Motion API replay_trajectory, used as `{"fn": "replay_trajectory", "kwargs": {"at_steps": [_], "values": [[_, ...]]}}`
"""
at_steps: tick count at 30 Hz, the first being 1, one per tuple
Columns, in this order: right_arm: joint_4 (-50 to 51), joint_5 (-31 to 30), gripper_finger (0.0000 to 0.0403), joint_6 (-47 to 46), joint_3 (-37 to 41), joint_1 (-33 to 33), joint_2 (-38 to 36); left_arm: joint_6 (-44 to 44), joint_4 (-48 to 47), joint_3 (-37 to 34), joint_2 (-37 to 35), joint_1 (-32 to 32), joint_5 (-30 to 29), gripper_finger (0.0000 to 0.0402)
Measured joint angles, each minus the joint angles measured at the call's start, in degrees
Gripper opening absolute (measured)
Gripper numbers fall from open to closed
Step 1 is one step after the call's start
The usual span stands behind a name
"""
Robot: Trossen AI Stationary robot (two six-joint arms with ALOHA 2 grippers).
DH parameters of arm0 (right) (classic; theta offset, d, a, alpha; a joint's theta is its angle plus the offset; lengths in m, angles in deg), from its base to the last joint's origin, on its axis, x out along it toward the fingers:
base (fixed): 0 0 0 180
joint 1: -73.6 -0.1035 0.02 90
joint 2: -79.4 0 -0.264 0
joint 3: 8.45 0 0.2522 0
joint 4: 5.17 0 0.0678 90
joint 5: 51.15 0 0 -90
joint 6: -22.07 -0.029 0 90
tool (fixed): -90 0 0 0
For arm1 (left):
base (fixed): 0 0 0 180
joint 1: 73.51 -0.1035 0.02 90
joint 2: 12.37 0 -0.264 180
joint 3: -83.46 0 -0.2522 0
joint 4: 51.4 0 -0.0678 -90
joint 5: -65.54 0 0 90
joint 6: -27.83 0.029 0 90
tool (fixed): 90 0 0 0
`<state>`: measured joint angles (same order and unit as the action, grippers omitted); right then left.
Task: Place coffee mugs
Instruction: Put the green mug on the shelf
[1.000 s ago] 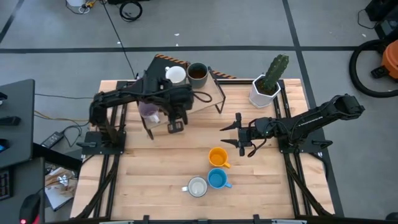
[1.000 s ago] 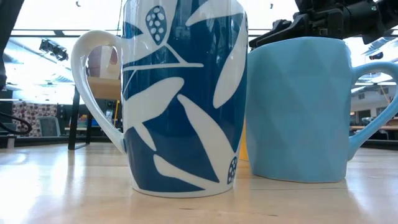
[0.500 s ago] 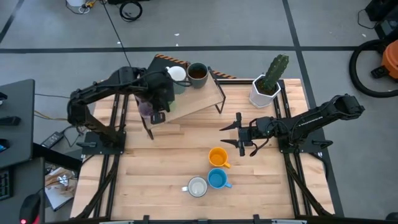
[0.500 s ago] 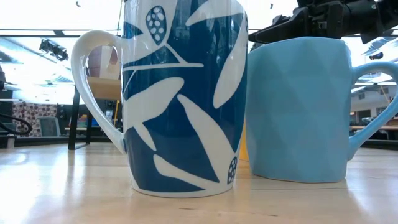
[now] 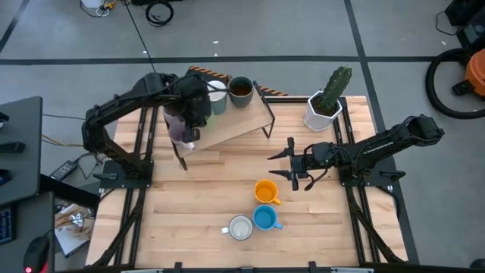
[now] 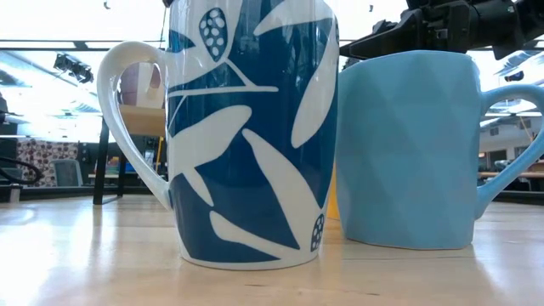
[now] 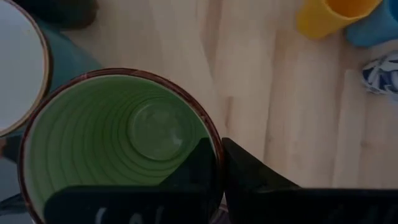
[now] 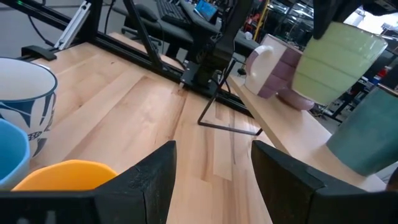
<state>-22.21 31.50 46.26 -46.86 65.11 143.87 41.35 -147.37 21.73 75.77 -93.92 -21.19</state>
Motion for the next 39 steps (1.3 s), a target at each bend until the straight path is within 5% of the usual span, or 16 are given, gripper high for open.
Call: {"fn": "replay_trajectory", "kwargs": {"at_steps": [39], "values": [[-0.66,1.51,0.0214,-0.22,0.00,0.00,0.00,1.94,-1.76,0.04,0.07,-6.93,-2.64,0.0024]]}}
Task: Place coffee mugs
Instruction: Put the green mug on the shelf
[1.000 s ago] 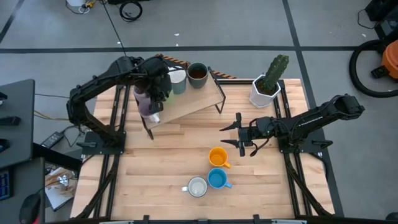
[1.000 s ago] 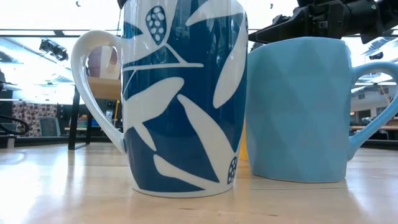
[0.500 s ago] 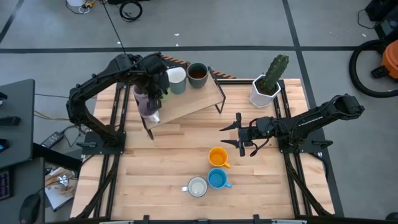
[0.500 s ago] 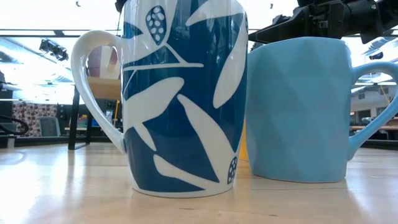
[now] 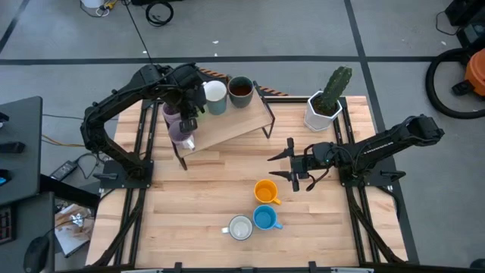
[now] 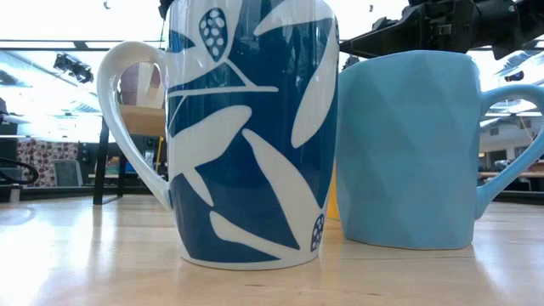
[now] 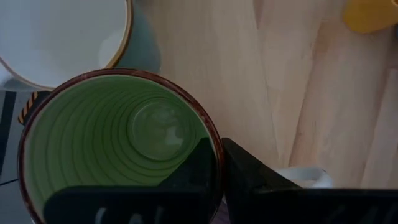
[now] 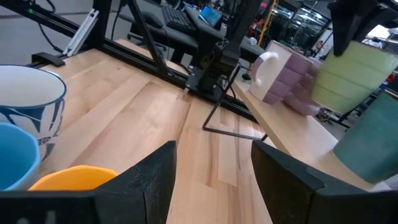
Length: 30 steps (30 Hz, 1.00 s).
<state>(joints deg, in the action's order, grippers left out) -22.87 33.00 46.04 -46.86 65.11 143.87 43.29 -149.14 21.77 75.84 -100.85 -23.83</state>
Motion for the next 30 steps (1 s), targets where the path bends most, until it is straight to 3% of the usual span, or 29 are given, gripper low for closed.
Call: {"fn": "replay_trajectory", "kwargs": {"at_steps": [30], "values": [[-0.15,0.02,0.0214,0.03,0.00,0.00,0.00,2.31,2.29,0.00,0.04,-1.16,-5.80,0.0024]]}}
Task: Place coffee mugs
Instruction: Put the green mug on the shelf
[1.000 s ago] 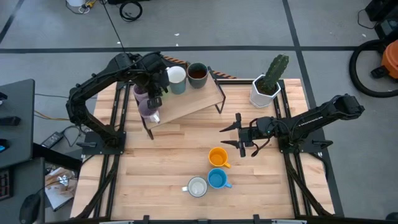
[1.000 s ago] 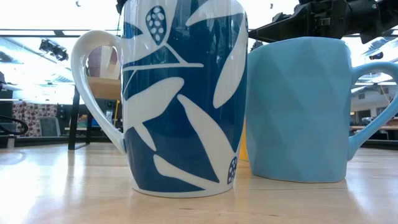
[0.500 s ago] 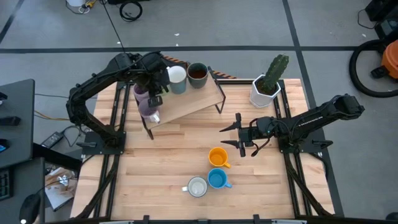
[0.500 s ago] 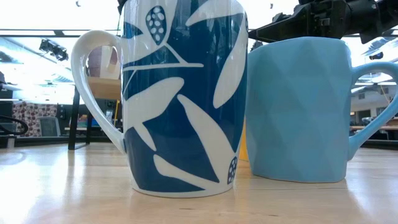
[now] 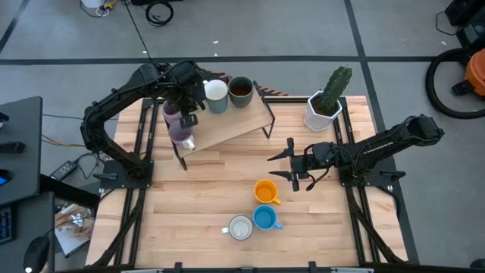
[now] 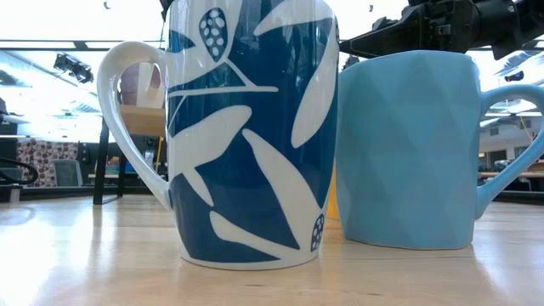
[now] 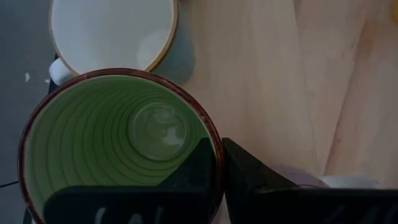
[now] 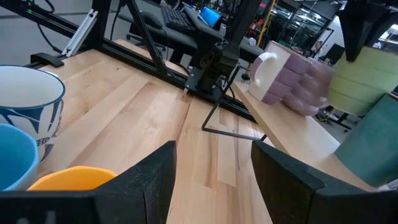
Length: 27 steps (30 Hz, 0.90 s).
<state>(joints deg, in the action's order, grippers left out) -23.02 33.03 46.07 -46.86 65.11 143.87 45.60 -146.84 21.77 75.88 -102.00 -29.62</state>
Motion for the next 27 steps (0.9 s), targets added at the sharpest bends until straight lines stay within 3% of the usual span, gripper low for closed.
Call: {"fn": "replay_trajectory", "kwargs": {"at_steps": [14,27], "values": [[0.00,0.04,0.0214,0.03,0.00,0.00,-0.01,1.83,0.73,0.02,1.73,-2.53,2.61,0.0024],[0.09,0.47,0.0214,0.01,0.00,-0.11,-0.02,0.96,-0.54,0.02,3.72,-6.37,9.40,0.0024]]}}
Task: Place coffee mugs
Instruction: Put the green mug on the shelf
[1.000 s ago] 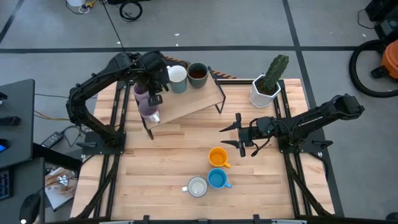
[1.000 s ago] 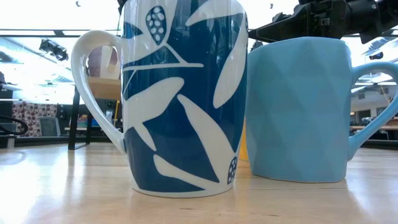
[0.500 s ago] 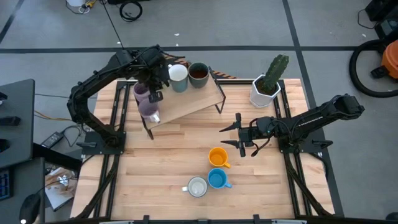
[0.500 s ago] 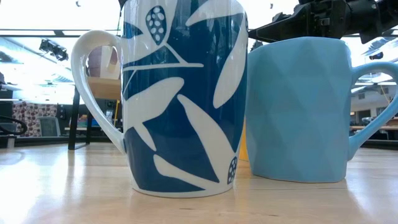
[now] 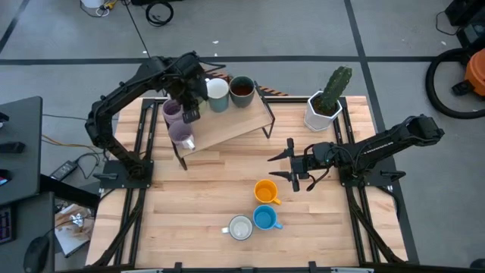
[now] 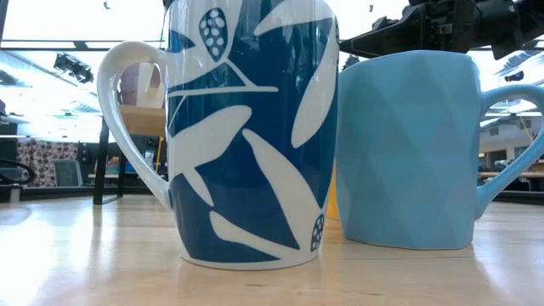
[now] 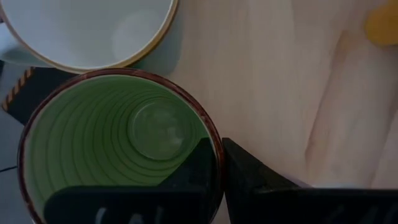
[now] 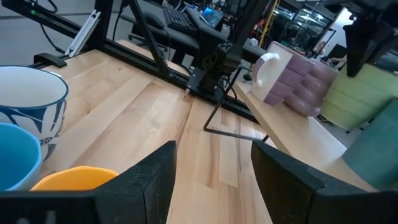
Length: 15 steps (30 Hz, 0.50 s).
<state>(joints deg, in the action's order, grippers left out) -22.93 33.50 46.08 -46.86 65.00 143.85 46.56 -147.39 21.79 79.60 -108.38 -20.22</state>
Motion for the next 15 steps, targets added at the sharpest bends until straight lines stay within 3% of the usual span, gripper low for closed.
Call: {"fn": "replay_trajectory", "kwargs": {"at_steps": [15], "values": [[-0.11,0.53,0.0214,0.00,0.00,-0.04,0.00,-0.79,-0.53,0.02,1.18,-1.45,2.41,0.0023]]}}
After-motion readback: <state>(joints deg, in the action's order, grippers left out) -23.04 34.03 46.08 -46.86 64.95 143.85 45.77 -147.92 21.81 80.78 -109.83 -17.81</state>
